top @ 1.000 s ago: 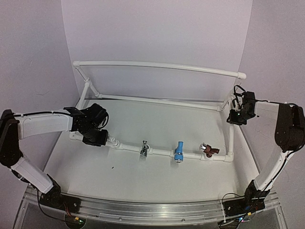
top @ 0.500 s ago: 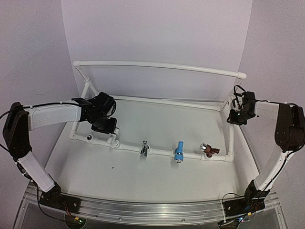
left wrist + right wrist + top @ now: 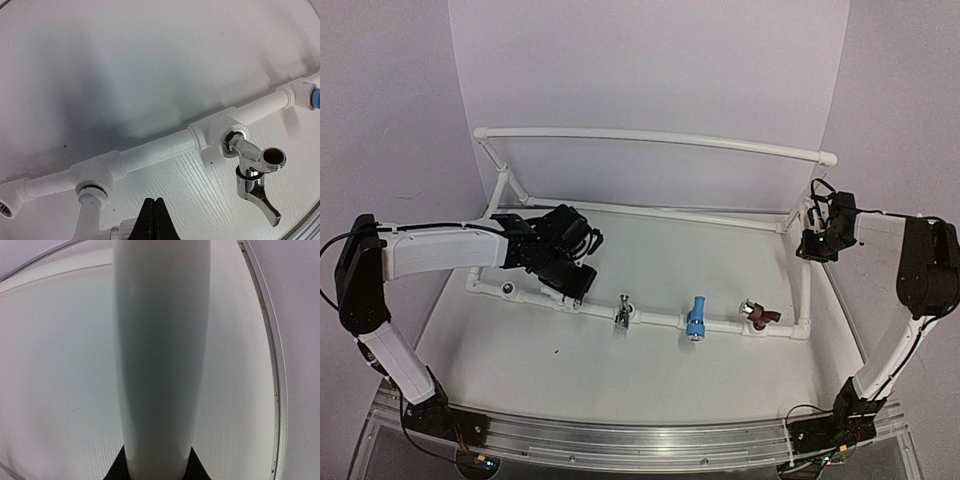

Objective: Install the water faucets

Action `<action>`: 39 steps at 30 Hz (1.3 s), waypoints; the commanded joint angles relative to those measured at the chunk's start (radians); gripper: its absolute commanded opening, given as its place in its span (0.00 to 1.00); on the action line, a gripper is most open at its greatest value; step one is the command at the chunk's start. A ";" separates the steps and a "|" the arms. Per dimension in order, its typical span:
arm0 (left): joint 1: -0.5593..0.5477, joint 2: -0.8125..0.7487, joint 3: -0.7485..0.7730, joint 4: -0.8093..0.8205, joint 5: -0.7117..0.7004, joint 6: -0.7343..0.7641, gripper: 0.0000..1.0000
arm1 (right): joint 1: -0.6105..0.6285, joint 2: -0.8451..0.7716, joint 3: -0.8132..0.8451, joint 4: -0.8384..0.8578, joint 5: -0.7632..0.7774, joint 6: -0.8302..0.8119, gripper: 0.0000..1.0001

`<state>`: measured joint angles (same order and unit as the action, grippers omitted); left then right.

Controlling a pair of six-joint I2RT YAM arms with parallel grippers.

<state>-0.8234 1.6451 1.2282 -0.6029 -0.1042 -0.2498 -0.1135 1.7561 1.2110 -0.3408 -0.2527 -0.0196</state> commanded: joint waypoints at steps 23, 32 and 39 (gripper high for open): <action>-0.030 -0.183 -0.090 -0.212 -0.093 -0.125 0.15 | -0.021 0.009 0.021 -0.031 0.051 -0.076 0.00; -0.060 -0.405 -0.158 -0.117 -0.131 -0.411 0.71 | -0.021 -0.001 0.016 -0.035 0.046 -0.076 0.00; -0.060 -0.440 -0.184 -0.120 -0.224 -0.625 0.93 | -0.021 -0.004 0.020 -0.043 0.032 -0.071 0.07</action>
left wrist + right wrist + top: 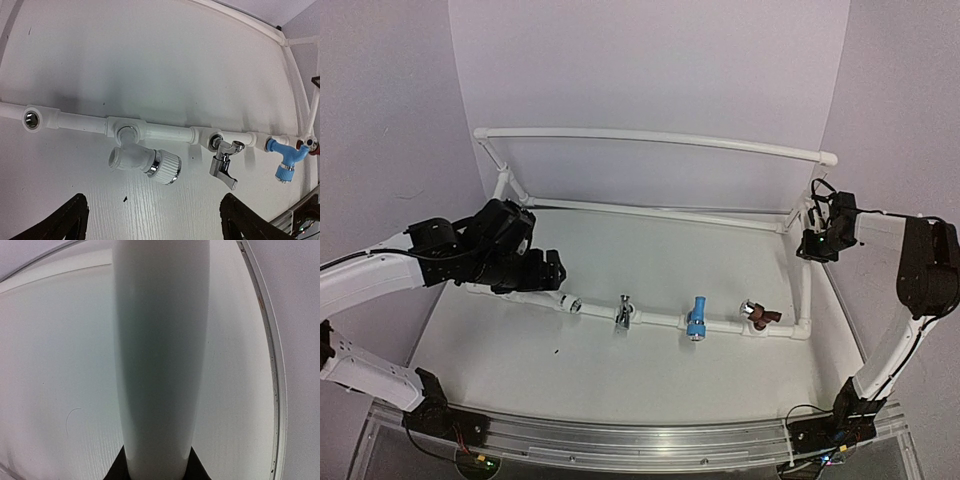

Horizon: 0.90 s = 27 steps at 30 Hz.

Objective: Install the water faucets

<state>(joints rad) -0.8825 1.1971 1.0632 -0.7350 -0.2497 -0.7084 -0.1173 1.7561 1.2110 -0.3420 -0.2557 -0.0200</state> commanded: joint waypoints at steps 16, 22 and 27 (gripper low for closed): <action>0.000 -0.061 -0.014 -0.067 -0.109 -0.137 1.00 | -0.018 -0.139 0.040 -0.137 0.017 -0.133 0.97; 0.041 -0.031 0.109 -0.188 -0.119 -0.013 1.00 | -0.018 -0.262 0.039 -0.194 -0.015 -0.159 0.98; 0.254 0.016 0.172 -0.189 0.038 0.173 1.00 | -0.018 -0.419 0.014 -0.248 -0.062 -0.176 0.98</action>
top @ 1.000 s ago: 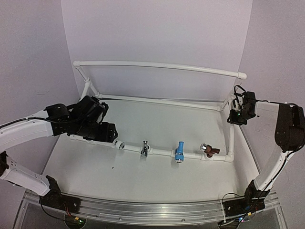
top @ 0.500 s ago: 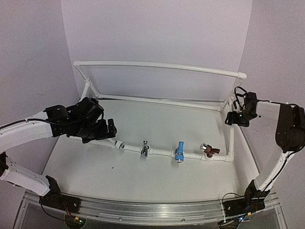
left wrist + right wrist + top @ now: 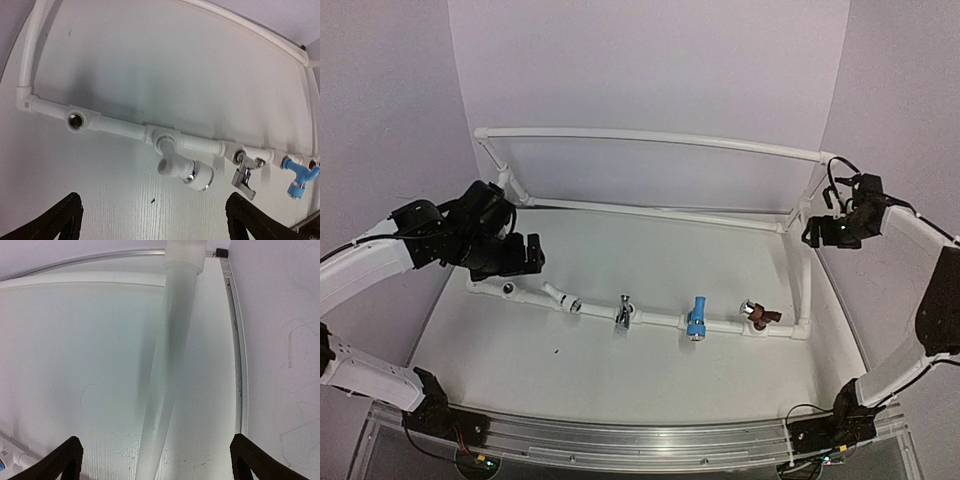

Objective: Install the water faucets

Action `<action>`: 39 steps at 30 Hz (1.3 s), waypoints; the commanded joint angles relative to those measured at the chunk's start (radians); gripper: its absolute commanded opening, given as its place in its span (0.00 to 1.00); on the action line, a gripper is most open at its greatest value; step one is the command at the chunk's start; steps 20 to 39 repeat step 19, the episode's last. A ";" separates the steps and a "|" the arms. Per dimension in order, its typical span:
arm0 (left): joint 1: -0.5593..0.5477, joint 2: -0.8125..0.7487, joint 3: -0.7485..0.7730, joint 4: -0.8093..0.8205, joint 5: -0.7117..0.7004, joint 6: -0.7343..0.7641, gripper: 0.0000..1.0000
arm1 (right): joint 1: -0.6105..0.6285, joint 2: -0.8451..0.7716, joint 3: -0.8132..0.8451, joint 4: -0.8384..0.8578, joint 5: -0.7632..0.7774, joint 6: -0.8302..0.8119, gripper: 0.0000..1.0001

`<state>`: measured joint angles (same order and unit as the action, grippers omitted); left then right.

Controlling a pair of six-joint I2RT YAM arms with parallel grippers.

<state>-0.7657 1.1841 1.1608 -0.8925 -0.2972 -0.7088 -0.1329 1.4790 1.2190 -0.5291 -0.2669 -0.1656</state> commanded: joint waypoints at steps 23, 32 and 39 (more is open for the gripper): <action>0.480 0.112 0.054 0.067 0.199 0.260 1.00 | -0.002 -0.593 -0.105 -0.141 -0.056 -0.004 0.98; 0.480 0.112 0.054 0.067 0.199 0.260 1.00 | -0.002 -0.593 -0.105 -0.141 -0.056 -0.004 0.98; 0.480 0.112 0.054 0.067 0.199 0.260 1.00 | -0.002 -0.593 -0.105 -0.141 -0.056 -0.004 0.98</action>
